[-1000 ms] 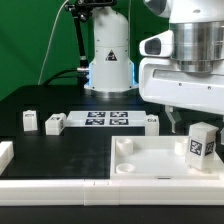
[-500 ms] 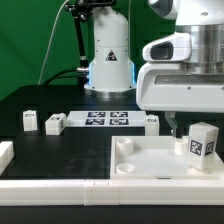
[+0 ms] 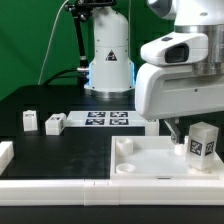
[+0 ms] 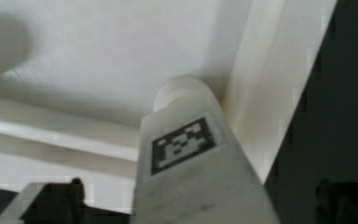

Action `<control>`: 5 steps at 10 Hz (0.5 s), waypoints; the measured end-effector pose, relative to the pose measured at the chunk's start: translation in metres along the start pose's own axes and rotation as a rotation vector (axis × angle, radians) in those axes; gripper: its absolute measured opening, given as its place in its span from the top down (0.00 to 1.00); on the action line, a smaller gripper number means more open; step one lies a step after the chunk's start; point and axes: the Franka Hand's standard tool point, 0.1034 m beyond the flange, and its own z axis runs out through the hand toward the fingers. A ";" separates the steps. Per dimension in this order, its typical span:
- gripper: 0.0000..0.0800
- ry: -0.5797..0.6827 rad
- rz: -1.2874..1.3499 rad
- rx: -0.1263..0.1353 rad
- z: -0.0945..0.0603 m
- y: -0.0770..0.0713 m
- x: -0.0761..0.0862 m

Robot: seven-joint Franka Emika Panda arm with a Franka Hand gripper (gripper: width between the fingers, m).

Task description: Assemble one leg

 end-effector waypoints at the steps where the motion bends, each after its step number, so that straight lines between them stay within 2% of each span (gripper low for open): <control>1: 0.19 0.000 -0.058 0.000 0.000 0.001 0.000; 2: 0.34 0.000 -0.059 0.000 0.000 0.001 0.000; 3: 0.34 0.000 -0.057 0.000 0.000 0.001 0.000; 4: 0.52 0.000 -0.057 0.000 0.000 0.001 0.000; 5: 0.64 0.000 -0.057 0.000 0.000 0.001 0.000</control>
Offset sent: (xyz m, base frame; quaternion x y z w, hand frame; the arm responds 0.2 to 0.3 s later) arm 0.0000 0.0000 0.0000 0.0000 0.0000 0.0000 1.0000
